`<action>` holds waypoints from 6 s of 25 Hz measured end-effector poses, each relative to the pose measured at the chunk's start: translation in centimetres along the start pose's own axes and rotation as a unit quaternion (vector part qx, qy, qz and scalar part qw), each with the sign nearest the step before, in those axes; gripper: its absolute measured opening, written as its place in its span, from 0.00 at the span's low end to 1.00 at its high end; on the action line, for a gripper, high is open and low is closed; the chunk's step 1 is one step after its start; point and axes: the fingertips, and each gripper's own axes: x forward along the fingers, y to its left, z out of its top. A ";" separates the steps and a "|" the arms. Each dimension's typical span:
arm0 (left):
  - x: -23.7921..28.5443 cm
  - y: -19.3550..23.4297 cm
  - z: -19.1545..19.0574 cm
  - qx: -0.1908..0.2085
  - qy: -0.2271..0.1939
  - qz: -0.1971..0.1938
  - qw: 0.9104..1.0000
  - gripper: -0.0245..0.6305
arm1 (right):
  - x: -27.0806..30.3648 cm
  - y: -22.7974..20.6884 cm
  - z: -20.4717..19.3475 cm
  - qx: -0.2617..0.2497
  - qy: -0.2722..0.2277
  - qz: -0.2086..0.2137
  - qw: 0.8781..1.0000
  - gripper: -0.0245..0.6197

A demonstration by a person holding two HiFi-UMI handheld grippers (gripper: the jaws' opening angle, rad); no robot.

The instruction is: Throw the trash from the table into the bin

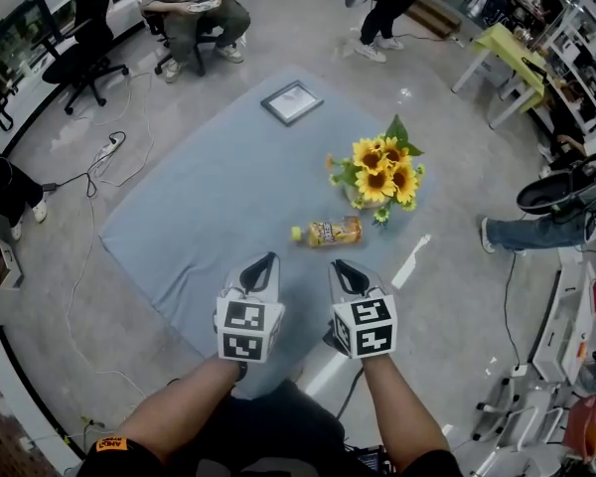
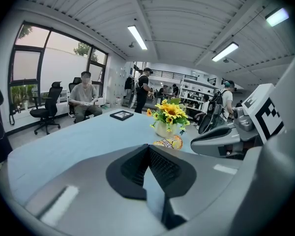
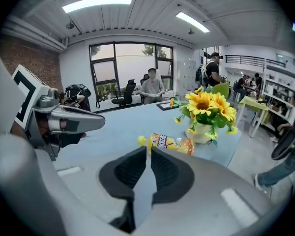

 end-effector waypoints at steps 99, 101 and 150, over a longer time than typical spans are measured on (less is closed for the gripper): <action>0.3 0.1 -2.1 0.014 0.027 -0.029 0.999 0.05 | 0.2 2.4 0.0 -0.231 0.077 0.011 0.970 0.47; -0.1 0.0 -2.3 0.016 0.027 -0.032 0.999 0.05 | -0.4 2.7 -0.2 -0.220 0.074 0.007 0.973 0.47; -2.1 -15.3 -3.8 0.108 0.016 -0.181 0.977 0.05 | -15.8 -0.8 -8.0 -0.004 0.020 -0.126 0.992 0.47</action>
